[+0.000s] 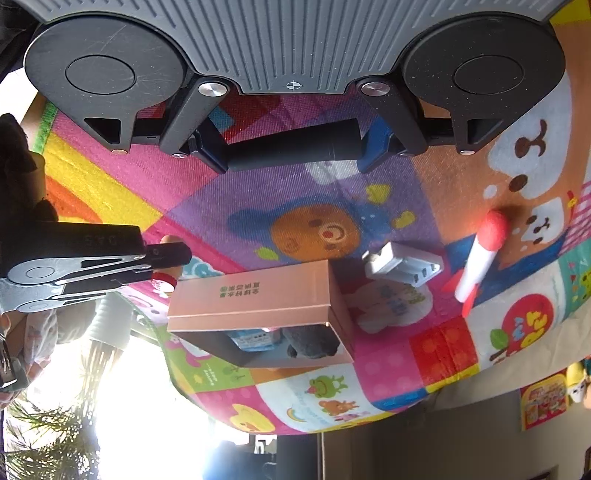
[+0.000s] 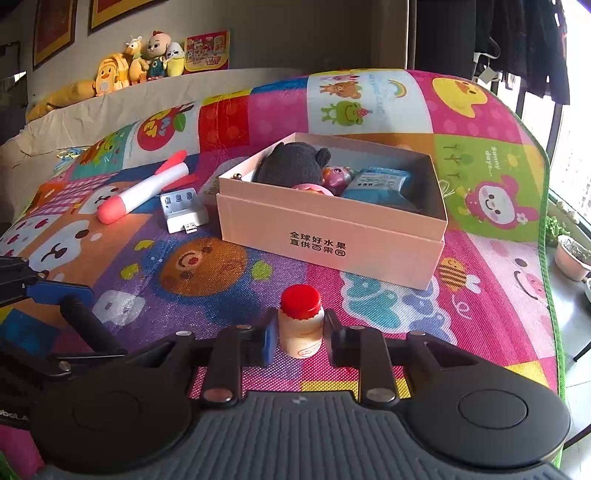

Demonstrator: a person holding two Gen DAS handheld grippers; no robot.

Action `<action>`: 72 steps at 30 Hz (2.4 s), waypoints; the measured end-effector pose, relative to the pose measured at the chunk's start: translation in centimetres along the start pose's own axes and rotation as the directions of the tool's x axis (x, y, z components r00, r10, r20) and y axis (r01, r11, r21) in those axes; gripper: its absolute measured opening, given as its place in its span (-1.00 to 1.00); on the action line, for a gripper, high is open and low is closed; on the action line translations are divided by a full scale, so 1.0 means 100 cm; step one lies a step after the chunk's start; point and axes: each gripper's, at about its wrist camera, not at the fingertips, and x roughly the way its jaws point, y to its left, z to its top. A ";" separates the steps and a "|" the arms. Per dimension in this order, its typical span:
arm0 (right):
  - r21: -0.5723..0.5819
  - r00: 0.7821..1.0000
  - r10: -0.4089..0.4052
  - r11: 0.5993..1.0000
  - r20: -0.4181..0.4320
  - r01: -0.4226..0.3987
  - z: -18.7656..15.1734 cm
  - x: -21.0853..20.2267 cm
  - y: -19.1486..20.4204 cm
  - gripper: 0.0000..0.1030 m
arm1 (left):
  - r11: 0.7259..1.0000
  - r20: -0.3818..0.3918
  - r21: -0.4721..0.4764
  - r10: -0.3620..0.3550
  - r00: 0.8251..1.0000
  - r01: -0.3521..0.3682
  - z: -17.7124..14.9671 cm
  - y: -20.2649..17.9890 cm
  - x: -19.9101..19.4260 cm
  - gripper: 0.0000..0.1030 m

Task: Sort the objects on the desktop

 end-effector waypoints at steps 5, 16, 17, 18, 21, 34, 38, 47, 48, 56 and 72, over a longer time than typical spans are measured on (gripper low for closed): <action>-0.005 0.994 -0.010 1.000 0.111 0.011 0.024 -0.049 -0.018 -0.52 | 0.998 0.101 0.041 -0.049 0.994 0.045 0.043 -0.002 -0.014 0.58; 0.084 0.916 -0.206 0.979 0.345 0.188 0.083 -0.121 -0.080 -0.52 | 0.991 0.316 0.099 -0.117 0.941 0.090 0.203 -0.025 0.023 0.81; 0.094 0.914 -0.217 0.976 0.344 0.196 0.084 -0.121 -0.084 -0.52 | 0.993 0.314 0.077 -0.109 0.943 0.089 0.208 -0.021 0.028 0.86; 0.105 0.912 -0.228 0.973 0.341 0.204 0.084 -0.121 -0.088 -0.52 | 0.995 0.315 0.057 -0.099 0.944 0.086 0.208 -0.018 0.031 0.86; 0.116 0.915 -0.240 0.970 0.325 0.213 0.082 -0.117 -0.097 -0.52 | 0.997 0.307 0.002 -0.068 0.949 0.071 0.193 -0.001 0.032 0.91; 0.202 0.986 -0.027 0.979 0.164 -0.006 0.128 -0.028 -0.093 -0.51 | 0.983 0.095 -0.179 0.065 0.993 -0.047 0.053 0.075 0.026 0.96; 0.223 0.987 -0.003 0.974 0.160 -0.033 0.160 0.015 -0.080 -0.30 | 0.986 0.088 -0.137 0.107 0.990 -0.095 0.036 0.078 0.019 0.98; 0.183 0.994 -0.010 0.983 0.113 -0.011 0.157 0.043 -0.041 -0.12 | 0.974 0.068 -0.151 0.179 0.981 -0.168 0.013 0.099 0.014 0.99; 0.151 0.994 -0.011 0.989 0.106 -0.005 0.152 0.045 -0.032 -0.12 | 0.969 0.066 -0.165 0.198 0.978 -0.185 0.012 0.103 0.013 1.00; -0.196 0.992 0.122 0.974 0.031 -0.113 0.107 0.068 0.075 -0.12 | 0.891 0.026 -0.332 0.336 0.942 -0.309 -0.003 0.149 0.002 1.00; -0.288 0.979 0.114 0.944 -0.166 -0.159 0.113 0.170 0.148 -0.03 | 0.853 0.047 -0.445 0.326 0.944 -0.272 -0.014 0.164 -0.007 1.00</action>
